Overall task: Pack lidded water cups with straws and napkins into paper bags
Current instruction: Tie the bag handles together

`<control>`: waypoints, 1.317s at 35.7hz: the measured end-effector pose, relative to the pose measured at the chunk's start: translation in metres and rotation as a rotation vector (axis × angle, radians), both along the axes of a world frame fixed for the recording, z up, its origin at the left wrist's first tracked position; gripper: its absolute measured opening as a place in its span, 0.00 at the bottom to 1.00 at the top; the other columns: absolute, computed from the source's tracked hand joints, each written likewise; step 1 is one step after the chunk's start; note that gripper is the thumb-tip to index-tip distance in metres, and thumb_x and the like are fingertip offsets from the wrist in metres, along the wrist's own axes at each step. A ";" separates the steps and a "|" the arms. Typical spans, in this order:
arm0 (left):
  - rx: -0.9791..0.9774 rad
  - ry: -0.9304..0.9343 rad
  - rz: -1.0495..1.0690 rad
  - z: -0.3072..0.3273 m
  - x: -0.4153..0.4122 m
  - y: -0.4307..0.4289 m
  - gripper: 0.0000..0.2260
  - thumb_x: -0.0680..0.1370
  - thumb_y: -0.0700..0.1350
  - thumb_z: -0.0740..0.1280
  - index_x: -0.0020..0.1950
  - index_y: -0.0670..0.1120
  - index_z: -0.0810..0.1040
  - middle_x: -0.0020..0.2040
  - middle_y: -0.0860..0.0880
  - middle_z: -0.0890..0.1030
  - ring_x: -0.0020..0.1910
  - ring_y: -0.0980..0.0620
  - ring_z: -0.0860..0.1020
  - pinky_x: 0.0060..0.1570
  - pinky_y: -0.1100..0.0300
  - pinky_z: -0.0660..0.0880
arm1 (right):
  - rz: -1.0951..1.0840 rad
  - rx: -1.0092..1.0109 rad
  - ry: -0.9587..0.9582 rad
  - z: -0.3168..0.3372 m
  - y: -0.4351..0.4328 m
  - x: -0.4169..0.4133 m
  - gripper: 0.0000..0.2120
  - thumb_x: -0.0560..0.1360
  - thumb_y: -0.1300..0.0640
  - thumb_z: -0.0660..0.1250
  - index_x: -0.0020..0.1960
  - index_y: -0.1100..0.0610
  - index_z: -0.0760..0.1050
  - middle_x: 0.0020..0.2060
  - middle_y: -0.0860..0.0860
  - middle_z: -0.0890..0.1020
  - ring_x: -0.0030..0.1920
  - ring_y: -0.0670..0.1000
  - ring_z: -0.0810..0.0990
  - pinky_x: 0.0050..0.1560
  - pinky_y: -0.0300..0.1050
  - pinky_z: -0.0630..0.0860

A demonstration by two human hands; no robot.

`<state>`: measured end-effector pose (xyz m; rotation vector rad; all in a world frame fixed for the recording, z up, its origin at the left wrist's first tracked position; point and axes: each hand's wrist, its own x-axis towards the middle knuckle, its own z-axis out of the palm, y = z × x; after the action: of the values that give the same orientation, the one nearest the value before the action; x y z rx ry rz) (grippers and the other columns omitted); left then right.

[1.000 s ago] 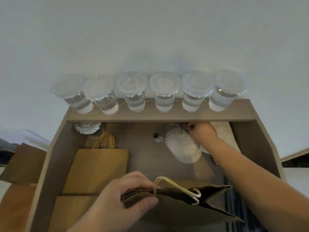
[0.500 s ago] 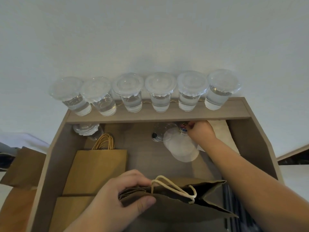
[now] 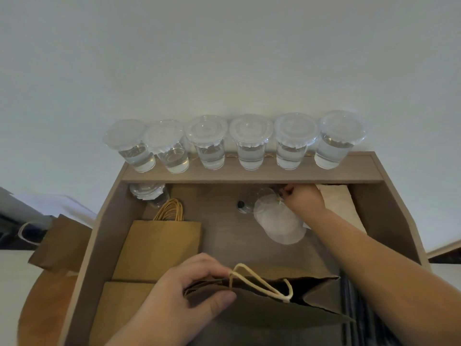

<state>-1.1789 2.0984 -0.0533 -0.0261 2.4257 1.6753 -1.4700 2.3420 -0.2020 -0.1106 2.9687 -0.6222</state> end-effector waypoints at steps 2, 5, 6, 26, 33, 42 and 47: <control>-0.016 -0.001 0.001 0.001 0.002 0.000 0.11 0.75 0.51 0.79 0.57 0.58 0.87 0.57 0.52 0.84 0.59 0.50 0.83 0.59 0.61 0.79 | 0.003 -0.012 0.007 -0.001 0.002 0.001 0.07 0.79 0.53 0.71 0.47 0.51 0.88 0.48 0.52 0.88 0.52 0.58 0.83 0.51 0.47 0.79; -0.031 0.014 0.019 0.001 0.006 0.001 0.11 0.75 0.47 0.79 0.57 0.58 0.88 0.56 0.52 0.84 0.58 0.50 0.84 0.59 0.58 0.79 | -0.004 -0.011 0.039 -0.001 0.004 0.001 0.09 0.81 0.52 0.70 0.47 0.52 0.88 0.48 0.53 0.88 0.52 0.59 0.84 0.53 0.49 0.80; -0.034 0.022 0.031 0.001 0.007 0.001 0.12 0.75 0.46 0.80 0.56 0.57 0.88 0.56 0.52 0.84 0.58 0.50 0.84 0.60 0.57 0.80 | -0.013 -0.013 0.054 -0.001 0.005 0.000 0.10 0.81 0.52 0.70 0.46 0.52 0.88 0.46 0.53 0.88 0.51 0.59 0.84 0.51 0.48 0.79; -0.249 0.203 0.127 0.029 -0.028 0.014 0.09 0.78 0.54 0.73 0.55 0.69 0.82 0.45 0.62 0.86 0.46 0.61 0.82 0.46 0.73 0.75 | 0.533 -0.568 -0.326 0.174 0.005 0.169 0.03 0.80 0.44 0.72 0.49 0.39 0.84 0.42 0.42 0.87 0.42 0.43 0.85 0.46 0.37 0.82; -0.189 0.261 0.047 0.030 -0.035 0.027 0.01 0.78 0.56 0.75 0.49 0.63 0.86 0.40 0.57 0.86 0.38 0.58 0.82 0.38 0.67 0.77 | 0.534 -0.583 -0.126 0.187 0.010 0.187 0.02 0.80 0.45 0.72 0.51 0.39 0.84 0.41 0.41 0.86 0.41 0.43 0.83 0.42 0.34 0.77; -0.239 0.306 -0.022 0.036 -0.030 0.031 0.01 0.79 0.55 0.74 0.48 0.62 0.85 0.42 0.61 0.85 0.43 0.60 0.83 0.43 0.69 0.74 | 0.507 -0.427 -0.077 0.192 0.013 0.211 0.03 0.81 0.46 0.71 0.48 0.40 0.81 0.41 0.39 0.83 0.40 0.40 0.80 0.41 0.30 0.75; -0.229 0.317 -0.024 0.036 -0.030 0.029 0.04 0.80 0.54 0.73 0.47 0.64 0.83 0.39 0.61 0.84 0.39 0.62 0.81 0.41 0.70 0.74 | 0.454 -0.493 -0.003 0.189 0.008 0.219 0.03 0.80 0.46 0.72 0.47 0.42 0.82 0.40 0.40 0.84 0.39 0.39 0.80 0.43 0.30 0.74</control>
<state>-1.2089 2.1273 -0.0175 0.2526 2.8253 1.4777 -1.2506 2.3496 -0.0129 -0.7874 2.5732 -1.2438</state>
